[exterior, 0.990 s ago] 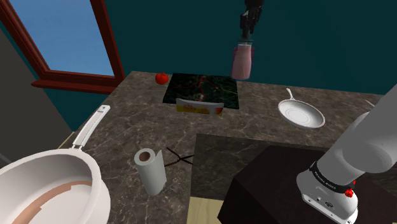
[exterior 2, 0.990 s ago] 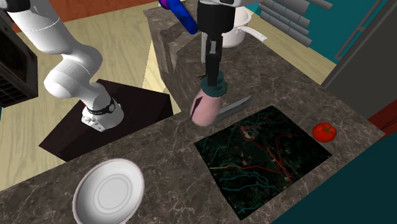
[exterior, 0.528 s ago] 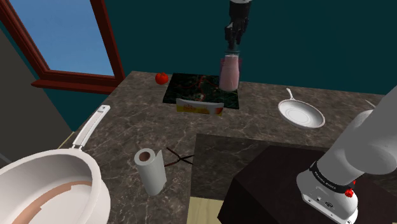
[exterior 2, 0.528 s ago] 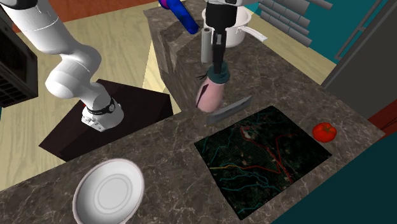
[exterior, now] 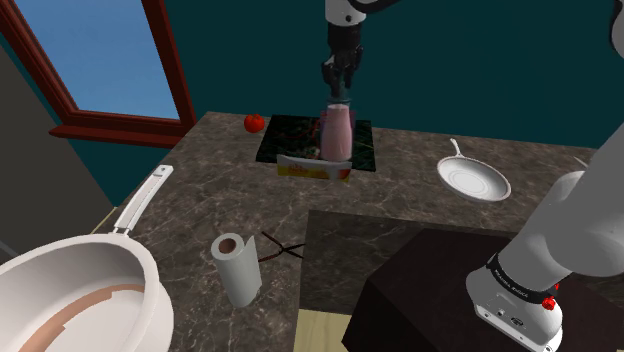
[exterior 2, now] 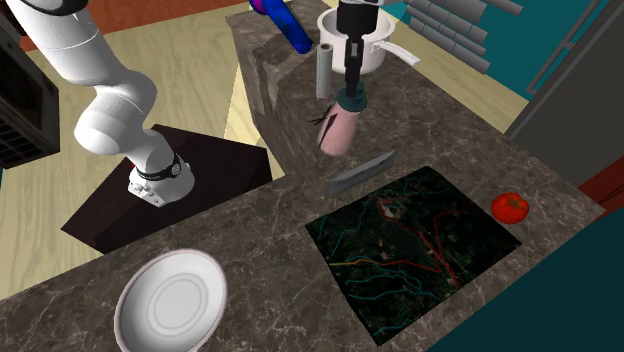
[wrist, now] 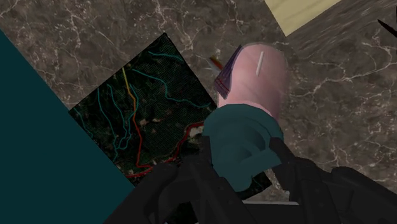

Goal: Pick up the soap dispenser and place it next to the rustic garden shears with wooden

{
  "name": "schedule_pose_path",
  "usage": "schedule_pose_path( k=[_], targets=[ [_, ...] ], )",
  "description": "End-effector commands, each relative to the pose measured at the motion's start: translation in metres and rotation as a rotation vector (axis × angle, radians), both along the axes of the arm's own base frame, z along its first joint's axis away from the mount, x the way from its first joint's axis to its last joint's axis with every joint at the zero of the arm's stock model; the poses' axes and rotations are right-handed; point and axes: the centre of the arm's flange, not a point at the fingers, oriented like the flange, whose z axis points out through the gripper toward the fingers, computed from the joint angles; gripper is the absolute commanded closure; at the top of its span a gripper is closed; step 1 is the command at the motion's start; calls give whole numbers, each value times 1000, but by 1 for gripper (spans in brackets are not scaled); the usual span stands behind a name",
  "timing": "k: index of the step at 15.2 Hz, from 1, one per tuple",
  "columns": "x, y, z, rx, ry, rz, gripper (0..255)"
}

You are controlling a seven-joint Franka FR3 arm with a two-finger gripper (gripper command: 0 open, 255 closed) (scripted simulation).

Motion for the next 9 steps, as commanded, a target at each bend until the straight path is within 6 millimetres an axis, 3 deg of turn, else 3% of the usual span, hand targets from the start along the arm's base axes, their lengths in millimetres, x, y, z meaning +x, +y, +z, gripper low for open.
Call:
schedule_pose_path(
  k=[1, 9],
  targets=[
    [-2, 24, -9, 0, -1, -2, 255],
    [-5, 123, -45, 0, -1, -2, 255]
  ],
)
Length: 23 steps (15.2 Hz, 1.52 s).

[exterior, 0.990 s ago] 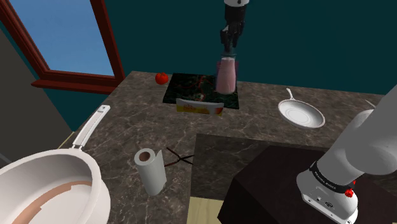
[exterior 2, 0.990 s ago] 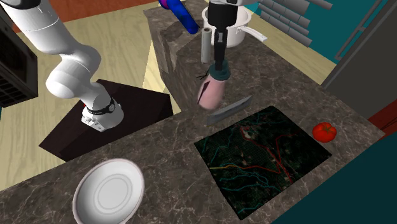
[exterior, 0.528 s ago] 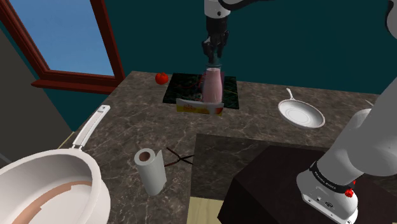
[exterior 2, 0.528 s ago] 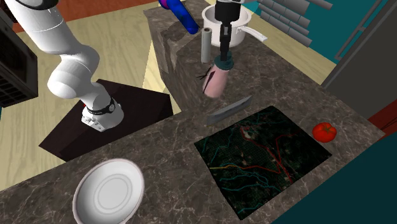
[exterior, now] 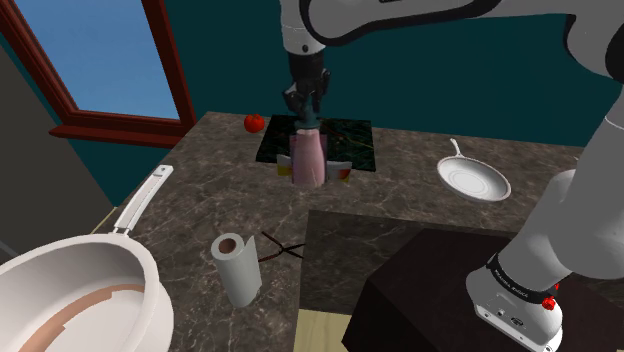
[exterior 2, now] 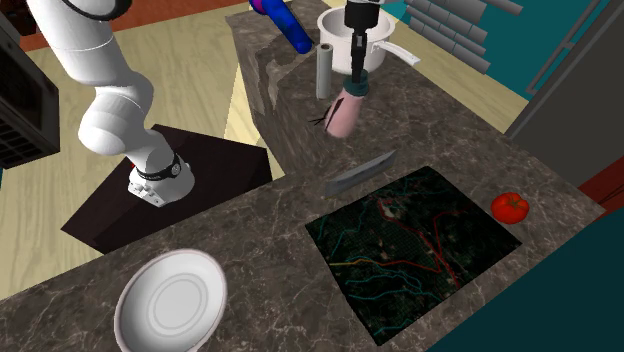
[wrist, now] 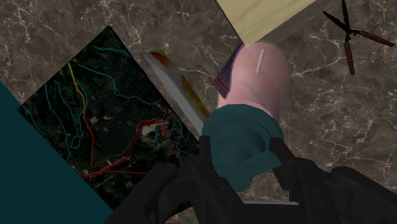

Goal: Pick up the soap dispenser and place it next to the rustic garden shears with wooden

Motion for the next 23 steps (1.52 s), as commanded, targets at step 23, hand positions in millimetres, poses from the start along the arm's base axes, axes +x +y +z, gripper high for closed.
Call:
schedule_pose_path(
  k=[23],
  targets=[
    [-2, 56, -112, 1, -1, -1, 255]
  ],
)
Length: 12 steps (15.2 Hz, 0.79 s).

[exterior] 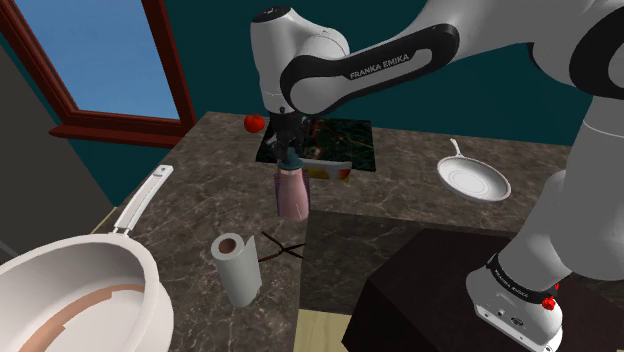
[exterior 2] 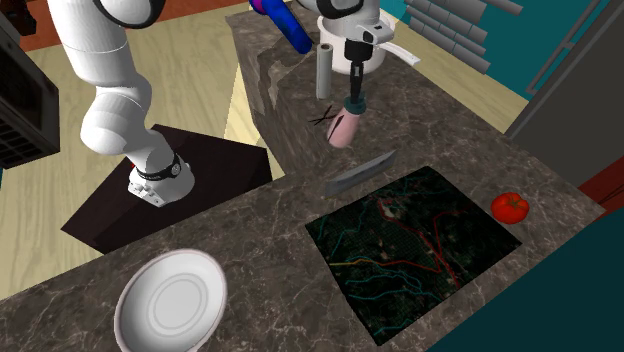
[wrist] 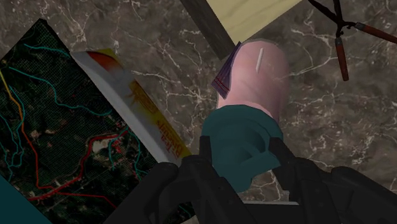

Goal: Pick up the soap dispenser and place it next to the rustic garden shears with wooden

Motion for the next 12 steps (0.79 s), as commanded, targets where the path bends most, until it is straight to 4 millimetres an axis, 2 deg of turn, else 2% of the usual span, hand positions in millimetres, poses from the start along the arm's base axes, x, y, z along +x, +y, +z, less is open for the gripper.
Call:
schedule_pose_path(
  k=[1, 6, 7, 12],
  targets=[
    [0, 0, -3, -1, 3, 0, 255],
    [0, 0, -3, -1, 3, 0, 255],
    [0, -1, -3, -1, 3, 0, 0],
    [0, 0, -3, -1, 3, 0, 0]
  ],
)
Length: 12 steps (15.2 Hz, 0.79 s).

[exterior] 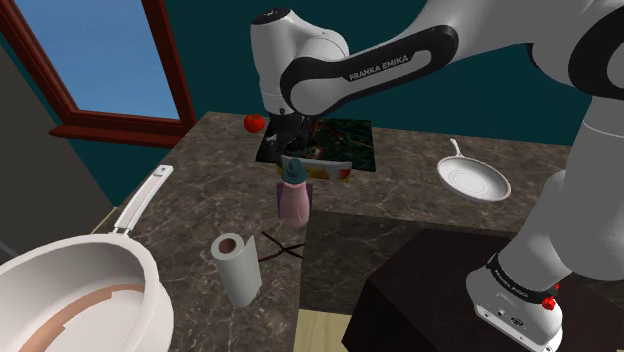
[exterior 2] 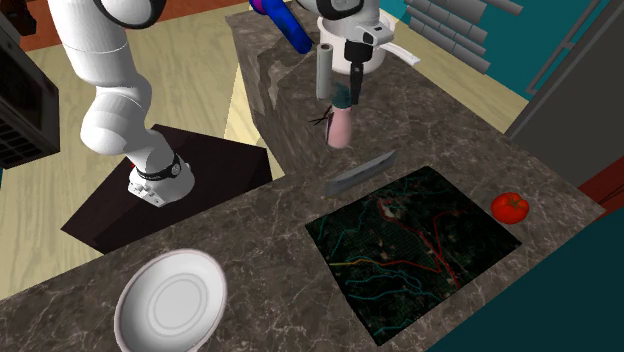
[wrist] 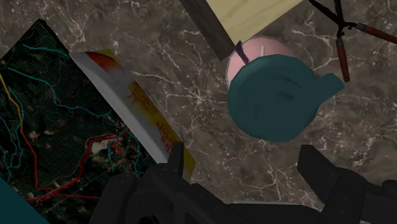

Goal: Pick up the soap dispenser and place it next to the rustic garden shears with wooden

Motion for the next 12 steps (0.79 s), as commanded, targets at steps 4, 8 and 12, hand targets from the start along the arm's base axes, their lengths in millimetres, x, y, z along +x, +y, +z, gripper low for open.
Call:
schedule_pose_path(
  k=[4, 8, 12],
  targets=[
    [-4, 9, 49, 0, 0, 0, 0],
    [-4, 9, 49, 0, 0, 0, 0],
    [-4, 9, 49, 0, 0, 0, 0]
  ],
)
